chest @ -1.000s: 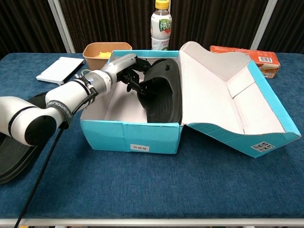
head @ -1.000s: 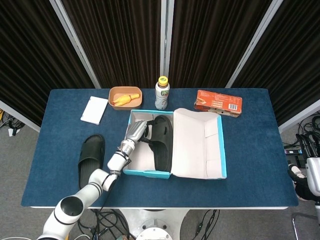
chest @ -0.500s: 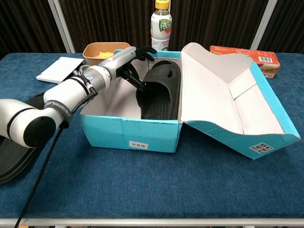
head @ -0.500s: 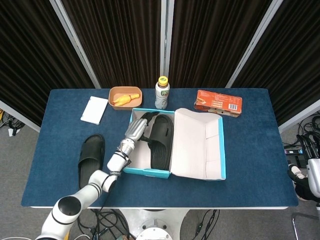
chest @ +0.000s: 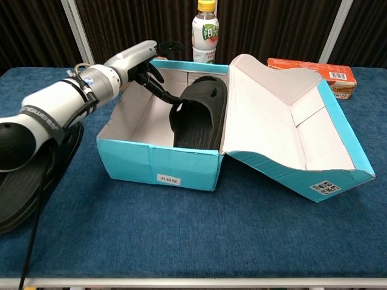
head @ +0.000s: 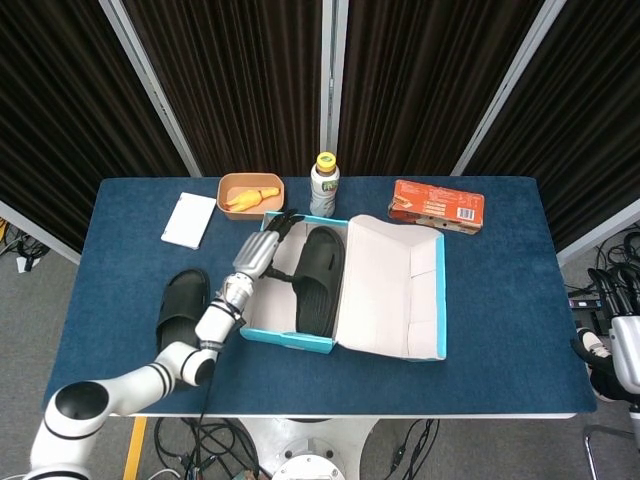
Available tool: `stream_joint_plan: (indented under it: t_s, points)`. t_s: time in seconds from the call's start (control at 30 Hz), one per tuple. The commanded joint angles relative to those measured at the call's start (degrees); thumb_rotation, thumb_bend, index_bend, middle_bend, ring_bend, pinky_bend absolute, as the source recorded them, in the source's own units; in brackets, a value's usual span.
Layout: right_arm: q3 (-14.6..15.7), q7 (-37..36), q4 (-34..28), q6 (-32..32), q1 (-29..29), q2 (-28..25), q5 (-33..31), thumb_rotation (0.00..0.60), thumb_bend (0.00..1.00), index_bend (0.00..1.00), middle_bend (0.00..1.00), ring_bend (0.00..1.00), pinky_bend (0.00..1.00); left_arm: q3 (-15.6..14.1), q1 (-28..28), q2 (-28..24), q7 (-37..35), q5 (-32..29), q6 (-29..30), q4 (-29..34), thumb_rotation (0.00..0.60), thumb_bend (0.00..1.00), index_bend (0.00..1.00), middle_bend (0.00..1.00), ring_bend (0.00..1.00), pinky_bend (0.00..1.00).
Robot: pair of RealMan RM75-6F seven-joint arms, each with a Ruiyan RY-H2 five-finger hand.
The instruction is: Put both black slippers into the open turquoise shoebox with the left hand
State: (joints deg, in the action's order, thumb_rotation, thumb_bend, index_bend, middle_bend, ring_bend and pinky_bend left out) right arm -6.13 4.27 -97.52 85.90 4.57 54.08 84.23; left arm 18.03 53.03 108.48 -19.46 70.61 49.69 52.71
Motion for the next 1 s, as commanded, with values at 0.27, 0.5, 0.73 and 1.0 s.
stream_joint_plan:
  t_s: [0.27, 0.5, 0.73, 1.0]
  points:
    - [0.04, 0.11, -0.1, 0.11, 0.21, -0.13, 0.62, 0.6, 0.05, 0.03, 0.1, 0.0, 0.06, 0.06, -8.76, -26.14, 24.0, -12.84, 2.23, 31.5, 0.6, 0.0, 0.09, 0.0, 0.13, 0.4]
    - [0.09, -0.22, 0.3, -0.17, 0.52, 0.12, 0.97, 0.6, 0.05, 0.03, 0.1, 0.0, 0.06, -2.66, -12.26, -37.45, 30.17, -22.6, 0.85, 39.66, 0.6, 0.0, 0.09, 0.0, 0.45, 0.59]
    - [0.34, -0.96, 1.03, -1.05, 1.01, 0.79, 1.2, 0.6, 0.05, 0.03, 0.1, 0.0, 0.06, -9.1, -13.4, -41.04, 34.06, -27.65, -2.72, 44.22, 0.6, 0.0, 0.09, 0.0, 0.49, 0.62]
    - [0.7, -1.25, 1.21, -1.69, 1.35, 1.2, 1.57, 0.6, 0.05, 0.03, 0.1, 0.0, 0.06, -13.52, -10.77, -37.87, 38.02, -33.52, -6.16, 41.91, 0.6, 0.0, 0.08, 0.0, 0.49, 0.62]
